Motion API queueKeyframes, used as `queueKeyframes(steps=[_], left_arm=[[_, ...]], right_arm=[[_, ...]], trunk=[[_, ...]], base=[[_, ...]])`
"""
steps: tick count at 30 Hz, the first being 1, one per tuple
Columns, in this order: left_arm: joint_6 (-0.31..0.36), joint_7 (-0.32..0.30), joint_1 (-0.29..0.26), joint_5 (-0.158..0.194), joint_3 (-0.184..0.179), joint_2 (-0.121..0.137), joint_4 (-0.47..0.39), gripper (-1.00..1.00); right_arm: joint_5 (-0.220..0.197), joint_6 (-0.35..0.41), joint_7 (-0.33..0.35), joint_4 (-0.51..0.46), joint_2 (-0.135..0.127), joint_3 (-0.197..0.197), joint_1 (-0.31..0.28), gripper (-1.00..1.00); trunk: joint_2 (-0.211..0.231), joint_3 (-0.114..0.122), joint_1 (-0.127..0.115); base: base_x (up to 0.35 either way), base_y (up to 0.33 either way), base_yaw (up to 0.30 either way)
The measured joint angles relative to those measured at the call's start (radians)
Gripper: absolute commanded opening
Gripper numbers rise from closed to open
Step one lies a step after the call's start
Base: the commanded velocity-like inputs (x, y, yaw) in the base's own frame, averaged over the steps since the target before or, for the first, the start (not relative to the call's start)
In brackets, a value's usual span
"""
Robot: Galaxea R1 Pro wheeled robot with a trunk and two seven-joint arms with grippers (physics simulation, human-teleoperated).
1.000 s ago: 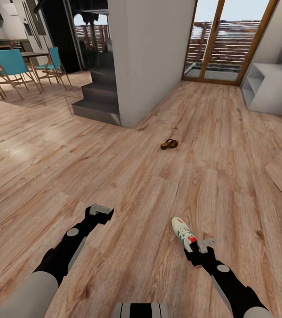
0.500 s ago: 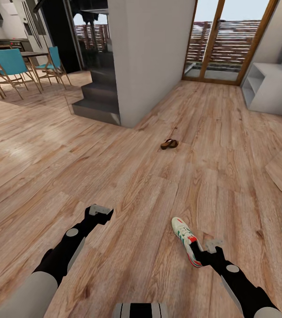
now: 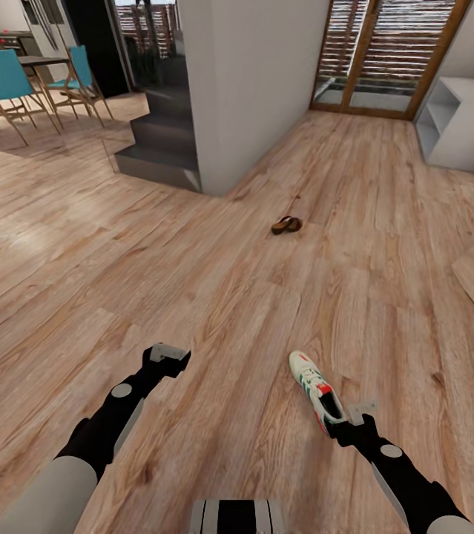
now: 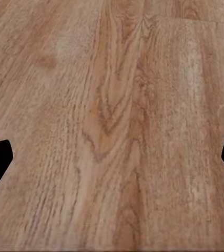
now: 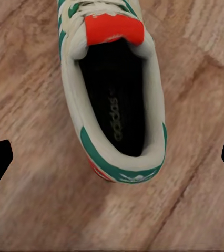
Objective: Pick up the two gym shoes and the two sandals from the corridor floor and place them onto the hallstand (shoe rack) in the corridor, making sure they are on the rack and not on the floor. Arrange them so the two gym shoes are next to each other and the two sandals are next to each other.
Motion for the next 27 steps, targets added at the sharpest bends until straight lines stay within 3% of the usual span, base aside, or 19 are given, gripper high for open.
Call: queueKeyframes(steps=[6, 12, 22, 27], left_arm=[[0.000, 0.000, 0.001, 0.000, 0.001, 0.001, 0.000, 1.00], [0.000, 0.000, 0.001, 0.000, 0.001, 0.002, 0.000, 1.00], [0.000, 0.000, 0.001, 0.000, 0.002, 0.002, 0.000, 1.00], [0.000, 0.000, 0.002, 0.000, 0.002, 0.001, 0.000, 1.00]], right_arm=[[0.000, -0.001, 0.014, 0.000, -0.001, 0.000, 0.000, 1.00], [0.002, -0.002, 0.065, -0.001, -0.003, -0.002, 0.000, 1.00], [0.002, -0.003, 0.080, -0.003, -0.003, -0.006, 0.000, 1.00], [0.001, -0.003, 0.080, -0.003, -0.004, -0.009, 0.000, 1.00]], trunk=[[0.000, -0.012, 0.000], [0.000, -0.014, 0.000], [0.000, -0.015, 0.000], [-0.001, -0.036, 0.003]], base=[[0.000, 0.000, 0.000], [0.000, 0.000, 0.000], [0.000, 0.000, 0.000], [0.000, 0.000, 0.000]])
